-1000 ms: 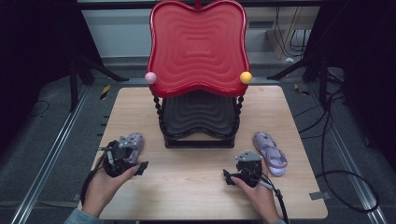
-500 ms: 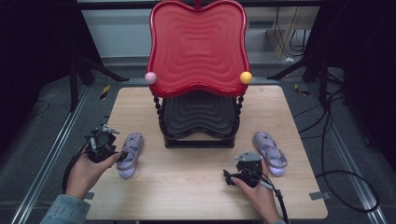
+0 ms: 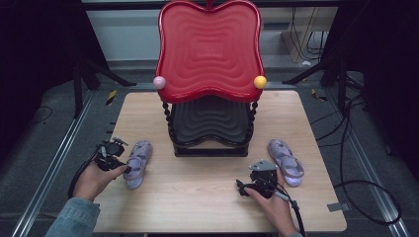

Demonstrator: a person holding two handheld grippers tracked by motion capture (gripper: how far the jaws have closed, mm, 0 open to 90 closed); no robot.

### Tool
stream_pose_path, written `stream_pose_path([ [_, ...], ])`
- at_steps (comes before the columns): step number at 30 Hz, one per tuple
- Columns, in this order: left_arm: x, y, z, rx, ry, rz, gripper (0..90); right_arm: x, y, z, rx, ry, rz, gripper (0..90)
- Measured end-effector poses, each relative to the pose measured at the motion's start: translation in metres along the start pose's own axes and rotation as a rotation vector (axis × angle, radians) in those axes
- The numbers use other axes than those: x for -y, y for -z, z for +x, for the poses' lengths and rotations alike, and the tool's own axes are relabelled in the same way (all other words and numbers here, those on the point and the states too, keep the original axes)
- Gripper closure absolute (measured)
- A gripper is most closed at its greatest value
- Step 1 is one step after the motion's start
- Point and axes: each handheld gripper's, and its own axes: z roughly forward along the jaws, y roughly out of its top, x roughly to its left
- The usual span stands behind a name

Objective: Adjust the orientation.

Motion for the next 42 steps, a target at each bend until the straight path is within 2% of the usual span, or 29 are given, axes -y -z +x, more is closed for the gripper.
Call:
stream_pose_path([
  [5,-0.002,-0.006,0.001,0.021,0.004,0.030,65.2,0.000,0.000,0.000,-0.001,0.001,0.000,3.7],
  [8,-0.004,-0.008,0.000,0.009,0.003,0.043,69.3,0.000,0.000,0.000,-0.001,0.001,0.000,3.7],
  [14,-0.003,-0.012,0.002,0.011,0.015,0.046,75.4,0.000,0.000,0.000,-0.002,0.001,0.000,3.7],
  [21,0.001,-0.005,0.006,0.023,0.028,0.014,80.2,0.000,0.000,0.000,-0.003,0.003,0.000,3.7],
  [23,0.005,0.001,0.005,0.027,0.024,0.002,81.3,0.000,0.000,0.000,-0.003,0.002,0.000,3.7],
  [25,0.010,0.009,0.001,0.028,-0.002,-0.009,81.5,0.000,0.000,0.000,-0.003,0.001,0.000,3.7],
  [28,0.018,0.022,-0.011,0.029,-0.051,-0.034,81.5,0.000,0.000,0.000,-0.003,0.001,0.000,3.7],
  [29,0.022,0.031,-0.022,0.037,-0.082,-0.060,81.5,0.000,0.000,0.000,-0.003,0.003,0.000,3.7],
  [30,0.022,0.031,-0.022,0.037,-0.082,-0.060,81.5,0.000,0.000,0.000,-0.003,0.001,0.000,3.7],
  [34,0.022,0.043,-0.048,0.059,-0.164,-0.102,81.6,0.000,0.000,0.000,-0.003,0.001,0.000,3.7],
  [35,0.018,0.043,-0.061,0.084,-0.203,-0.116,81.6,0.000,0.000,0.000,-0.003,0.003,0.000,3.7],
  [36,0.015,0.042,-0.067,0.100,-0.217,-0.119,81.6,0.000,0.000,0.000,-0.003,0.002,0.000,3.7],
  [37,0.015,0.042,-0.067,0.100,-0.217,-0.119,81.6,0.000,0.000,0.000,-0.003,0.002,0.000,3.7],
  [42,-0.001,0.029,-0.099,0.144,-0.278,-0.125,81.7,0.000,0.000,0.000,-0.003,0.002,0.000,3.7],
])
